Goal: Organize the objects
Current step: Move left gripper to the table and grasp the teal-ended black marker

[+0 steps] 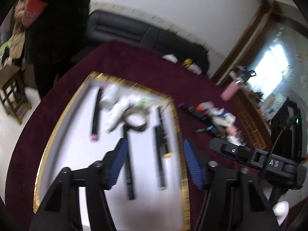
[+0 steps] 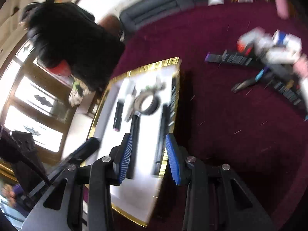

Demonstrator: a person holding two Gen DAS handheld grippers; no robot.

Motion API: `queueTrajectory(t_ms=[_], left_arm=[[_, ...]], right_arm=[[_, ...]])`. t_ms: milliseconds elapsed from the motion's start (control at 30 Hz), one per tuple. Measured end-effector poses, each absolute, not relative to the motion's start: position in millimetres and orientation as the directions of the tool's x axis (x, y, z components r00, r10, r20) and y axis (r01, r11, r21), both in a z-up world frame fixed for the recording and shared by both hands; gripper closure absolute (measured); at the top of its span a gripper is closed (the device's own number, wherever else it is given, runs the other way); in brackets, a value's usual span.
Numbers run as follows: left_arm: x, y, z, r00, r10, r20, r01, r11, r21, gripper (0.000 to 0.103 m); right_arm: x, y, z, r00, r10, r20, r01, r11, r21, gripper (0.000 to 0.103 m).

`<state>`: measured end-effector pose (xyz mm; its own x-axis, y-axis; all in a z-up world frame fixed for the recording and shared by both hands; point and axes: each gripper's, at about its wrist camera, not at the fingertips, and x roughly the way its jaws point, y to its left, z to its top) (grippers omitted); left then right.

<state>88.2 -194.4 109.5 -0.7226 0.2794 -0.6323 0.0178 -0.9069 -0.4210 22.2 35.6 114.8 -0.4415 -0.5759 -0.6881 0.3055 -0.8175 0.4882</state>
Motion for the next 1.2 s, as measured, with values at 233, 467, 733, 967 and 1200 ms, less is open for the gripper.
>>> queueTrajectory(t_ms=[233,467,733,967,1200], left_arm=[[60.3,-130.9,121.7,-0.637,0.449,-0.626,-0.138,-0.866,-0.48,0.047],[5.1,-35.7,99.4,-0.567,0.398,-0.721,-0.172,-0.913,-0.369,0.047],[-63.8,54.3,43.7,-0.48,0.248,-0.842,-0.08,-0.968,-0.24,0.047],[-92.5,85.1,15.6,-0.454,0.139,-0.88,-0.005,-0.988,-0.154,0.047],[-99.5,112.0,19.0,-0.481,0.058,-0.875,0.0,-0.998,-0.066,0.046]], right_arm=[[60.5,145.5,165.9,-0.784,-0.346,-0.515,0.187,-0.923,0.335,0.02],[44.7,243.0,130.0,-0.733,-0.297,-0.611,0.002,-0.9,0.436,0.02],[50.7,287.5,109.2,-0.712,-0.304,-0.632,-0.035,-0.885,0.465,0.02],[49.6,308.3,103.3,-0.721,-0.324,-0.612,-0.024,-0.871,0.49,0.02],[45.1,317.4,90.8,-0.711,-0.352,-0.608,-0.027,-0.851,0.525,0.02]])
